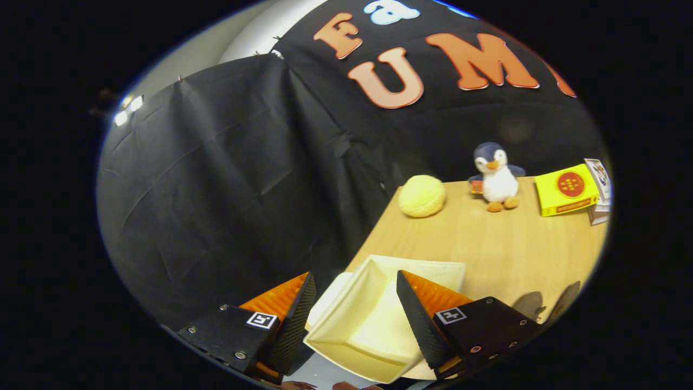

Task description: Open the storage box then place both shoes into the box .Put the left shoe in first, then the right shoe, with the right side of both shoes facing outward in a uniform manner.

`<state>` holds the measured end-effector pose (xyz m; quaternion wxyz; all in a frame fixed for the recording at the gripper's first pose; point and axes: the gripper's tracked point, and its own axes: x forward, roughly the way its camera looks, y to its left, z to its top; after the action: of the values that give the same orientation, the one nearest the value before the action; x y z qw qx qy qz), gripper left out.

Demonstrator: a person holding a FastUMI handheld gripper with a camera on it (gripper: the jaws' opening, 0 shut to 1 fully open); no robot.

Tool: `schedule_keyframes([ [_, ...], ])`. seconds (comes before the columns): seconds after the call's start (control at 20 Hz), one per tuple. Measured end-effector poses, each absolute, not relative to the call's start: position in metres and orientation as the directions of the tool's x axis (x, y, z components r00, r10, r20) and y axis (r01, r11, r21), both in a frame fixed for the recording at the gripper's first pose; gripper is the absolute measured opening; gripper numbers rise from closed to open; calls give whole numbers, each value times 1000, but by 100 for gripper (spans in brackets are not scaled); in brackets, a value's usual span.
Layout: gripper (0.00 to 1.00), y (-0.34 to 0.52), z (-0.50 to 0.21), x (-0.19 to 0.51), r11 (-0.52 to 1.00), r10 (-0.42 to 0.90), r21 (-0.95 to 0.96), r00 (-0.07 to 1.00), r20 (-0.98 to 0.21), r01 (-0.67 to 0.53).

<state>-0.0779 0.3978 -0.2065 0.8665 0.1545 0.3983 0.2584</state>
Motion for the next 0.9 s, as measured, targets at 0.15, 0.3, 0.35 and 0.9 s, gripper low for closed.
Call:
schedule_keyframes([
  [0.15,91,324,-230,-80,889,451,397,599,-662,-229],
  [0.3,91,263,-255,-94,936,344,311,612,-712,-164],
  [0.35,91,246,-264,-102,945,322,289,606,-727,-155],
  [0.9,76,140,-383,-177,983,109,34,425,-899,-181],
])
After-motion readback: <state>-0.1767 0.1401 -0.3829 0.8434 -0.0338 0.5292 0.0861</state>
